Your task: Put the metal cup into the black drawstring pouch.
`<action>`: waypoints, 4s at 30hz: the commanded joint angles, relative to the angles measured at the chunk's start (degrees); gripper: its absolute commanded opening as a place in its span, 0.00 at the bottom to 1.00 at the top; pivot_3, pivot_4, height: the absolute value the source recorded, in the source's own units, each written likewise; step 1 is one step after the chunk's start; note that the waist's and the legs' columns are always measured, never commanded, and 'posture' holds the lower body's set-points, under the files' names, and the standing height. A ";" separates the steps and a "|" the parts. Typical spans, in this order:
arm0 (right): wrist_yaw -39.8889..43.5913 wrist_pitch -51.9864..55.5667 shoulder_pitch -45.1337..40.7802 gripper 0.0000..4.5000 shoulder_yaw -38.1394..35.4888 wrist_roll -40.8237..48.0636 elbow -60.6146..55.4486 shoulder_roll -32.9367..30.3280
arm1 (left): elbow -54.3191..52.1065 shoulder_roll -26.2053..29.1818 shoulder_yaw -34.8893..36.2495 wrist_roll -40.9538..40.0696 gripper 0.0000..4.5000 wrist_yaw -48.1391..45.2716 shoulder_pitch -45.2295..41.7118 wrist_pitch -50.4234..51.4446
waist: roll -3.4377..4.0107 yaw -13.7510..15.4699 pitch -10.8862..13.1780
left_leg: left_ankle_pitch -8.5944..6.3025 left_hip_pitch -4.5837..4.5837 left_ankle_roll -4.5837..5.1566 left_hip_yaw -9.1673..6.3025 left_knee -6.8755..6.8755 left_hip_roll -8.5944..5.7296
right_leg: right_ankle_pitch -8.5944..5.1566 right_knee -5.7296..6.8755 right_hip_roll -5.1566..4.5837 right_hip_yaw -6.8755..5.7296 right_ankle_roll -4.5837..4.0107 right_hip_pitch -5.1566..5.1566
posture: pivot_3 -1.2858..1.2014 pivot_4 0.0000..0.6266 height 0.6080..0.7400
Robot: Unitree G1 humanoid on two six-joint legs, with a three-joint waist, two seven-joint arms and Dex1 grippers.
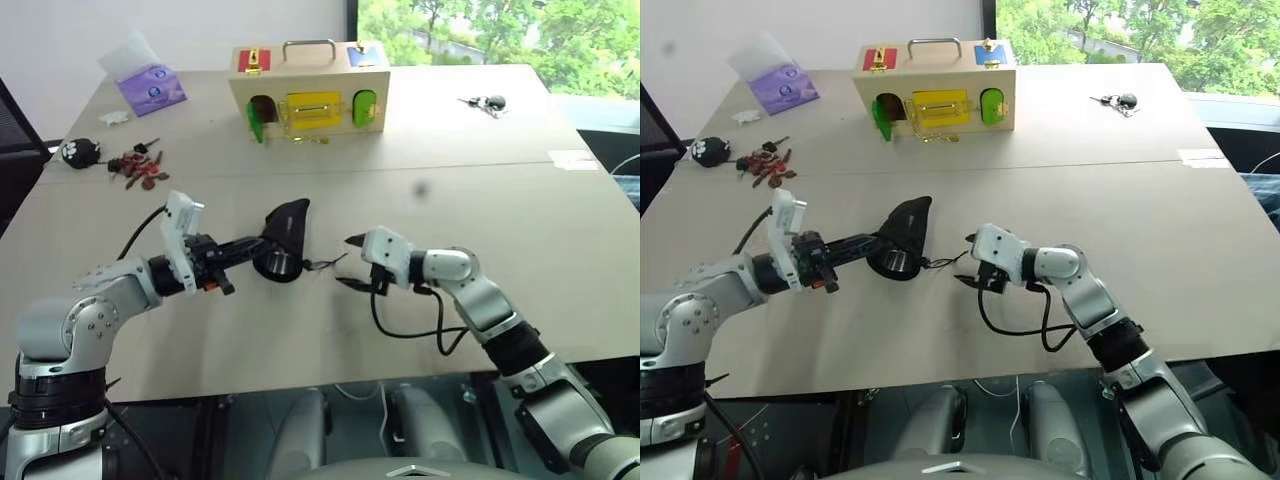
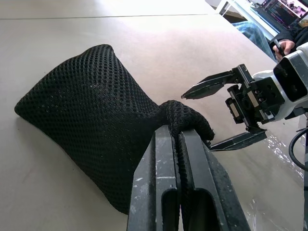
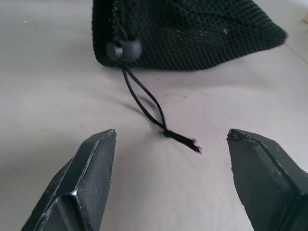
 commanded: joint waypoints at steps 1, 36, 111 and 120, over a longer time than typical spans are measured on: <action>-1.91 -1.97 -3.19 0.83 1.32 -0.66 5.02 4.40 | -2.57 0.24 1.92 -1.05 0.00 0.46 0.21 -0.79 | 0.00 0.04 0.00 | 0.00 -0.01 0.00 0.00 0.00 0.00 | 0.00 0.01 0.00 -0.01 -0.01 -0.01 | 0.52 0.24 1.00; -15.93 4.04 -12.38 0.00 -11.68 -9.08 -14.51 -8.44 | -11.33 -9.39 1.98 -15.24 0.64 11.98 -5.06 0.20 | 0.01 0.56 0.00 | -0.01 -0.07 0.04 -0.01 0.65 -0.05 | 0.00 0.66 -0.07 -0.04 0.00 0.01 | 0.52 0.24 1.00; -22.12 6.57 -15.40 0.00 -27.76 -3.66 9.02 -28.59 | 8.06 -20.63 -21.74 29.64 0.04 22.50 -19.39 -20.74 | 0.08 0.45 0.05 | -0.01 -0.10 0.06 0.38 0.59 -0.16 | -0.01 0.55 -0.03 0.11 0.01 -0.01 | 0.52 0.24 1.00; -17.72 10.28 -1.76 0.00 -27.88 0.39 1.03 -30.58 | 12.13 -19.54 -34.46 41.26 0.04 21.38 -19.88 -27.06 | 0.11 0.89 0.04 | -0.02 -0.12 0.07 0.34 0.57 -0.18 | -0.02 0.44 -0.04 0.08 0.02 0.04 | 0.52 0.24 1.00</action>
